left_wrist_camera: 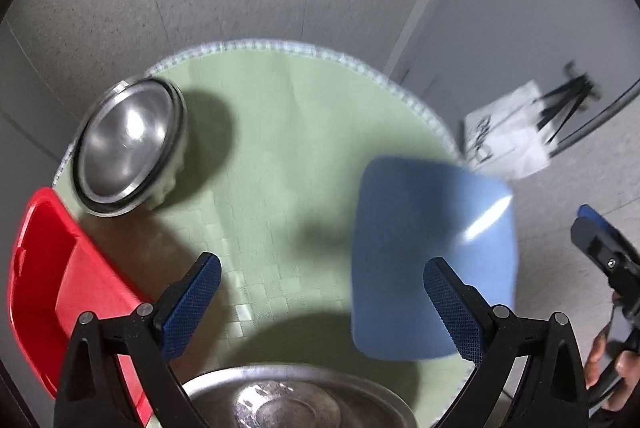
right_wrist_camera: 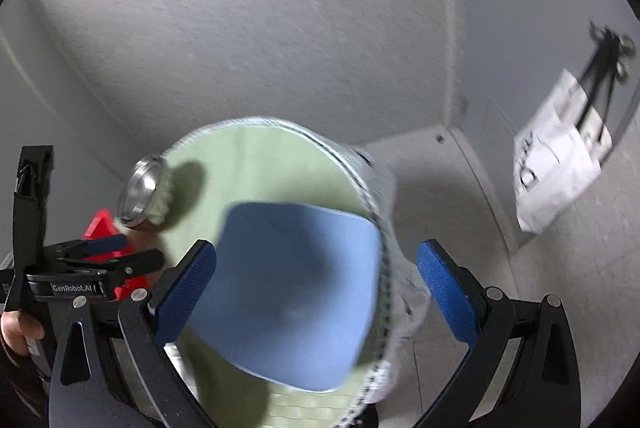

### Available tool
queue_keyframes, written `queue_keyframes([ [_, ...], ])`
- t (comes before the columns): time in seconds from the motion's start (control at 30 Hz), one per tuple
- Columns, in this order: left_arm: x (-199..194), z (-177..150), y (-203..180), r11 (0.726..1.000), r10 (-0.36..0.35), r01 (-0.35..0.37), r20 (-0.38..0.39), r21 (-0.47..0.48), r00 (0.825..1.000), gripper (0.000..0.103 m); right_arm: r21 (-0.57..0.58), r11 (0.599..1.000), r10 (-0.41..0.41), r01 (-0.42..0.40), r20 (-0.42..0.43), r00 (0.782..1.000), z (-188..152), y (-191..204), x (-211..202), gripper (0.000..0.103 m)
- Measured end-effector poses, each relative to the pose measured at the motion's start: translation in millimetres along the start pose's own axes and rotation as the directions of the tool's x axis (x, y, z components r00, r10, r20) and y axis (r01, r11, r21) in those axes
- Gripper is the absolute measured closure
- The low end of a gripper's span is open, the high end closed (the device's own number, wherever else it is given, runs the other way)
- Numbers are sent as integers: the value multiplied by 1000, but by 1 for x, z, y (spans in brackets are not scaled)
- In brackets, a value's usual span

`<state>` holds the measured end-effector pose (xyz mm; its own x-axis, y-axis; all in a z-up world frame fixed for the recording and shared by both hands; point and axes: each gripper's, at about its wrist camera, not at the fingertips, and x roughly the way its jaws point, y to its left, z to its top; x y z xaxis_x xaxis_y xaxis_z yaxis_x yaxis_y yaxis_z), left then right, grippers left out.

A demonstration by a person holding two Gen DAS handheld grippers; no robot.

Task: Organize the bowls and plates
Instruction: 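Move both grippers to the edge of the light-blue square plate, then grasp the light-blue plate edge with both grippers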

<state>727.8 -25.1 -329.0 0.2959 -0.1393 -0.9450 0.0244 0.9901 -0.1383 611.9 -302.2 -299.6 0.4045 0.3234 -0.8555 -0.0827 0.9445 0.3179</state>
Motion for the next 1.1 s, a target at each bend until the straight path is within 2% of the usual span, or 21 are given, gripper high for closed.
queue_keyframes([
  [0.13,44,8,-2,1000,28,-28,-112,-3,993,8,53,999,5,0,-95,995,-12,-24,35,1],
  [0.17,53,9,-2,999,32,-33,-131,-5,991,12,62,998,11,-4,-113,994,-16,-28,41,2],
  [0.23,67,11,-3,1000,23,-24,-160,-8,987,13,78,997,30,-19,-146,989,-23,-34,54,3],
  [0.27,71,12,-4,1000,21,-23,-168,-9,986,13,84,996,34,-21,-157,987,-25,-35,58,4],
  [0.37,87,10,-12,1000,23,-25,-184,-6,983,22,100,994,69,-51,-182,981,-30,-39,70,11],
  [0.57,95,9,-16,1000,15,-17,-190,-8,982,25,96,993,94,-75,-212,973,-36,-39,80,20],
  [0.8,96,1,-18,1000,-3,-1,-196,-16,981,43,108,988,132,-109,-230,964,-39,-41,84,38],
  [0.83,96,1,-18,1000,-10,6,-196,-19,981,48,111,987,143,-120,-234,962,-40,-41,85,42],
  [0.93,94,1,-21,999,-37,34,-192,-17,981,63,129,978,189,-161,-245,951,-43,-41,89,69],
  [0.97,94,1,-22,999,-49,46,-189,-18,981,72,135,975,205,-176,-249,947,-44,-42,90,79],
  [1.0,94,1,-24,998,-61,58,-187,-18,980,80,157,966,240,-205,-251,938,-46,-43,93,83],
  [1.03,93,2,-25,998,-62,60,-185,-14,981,80,166,962,254,-217,-257,932,-47,-43,95,89],
  [1.1,92,2,-27,998,-57,57,-175,-4,983,82,176,957,270,-230,-260,927,-49,-43,97,93],
])
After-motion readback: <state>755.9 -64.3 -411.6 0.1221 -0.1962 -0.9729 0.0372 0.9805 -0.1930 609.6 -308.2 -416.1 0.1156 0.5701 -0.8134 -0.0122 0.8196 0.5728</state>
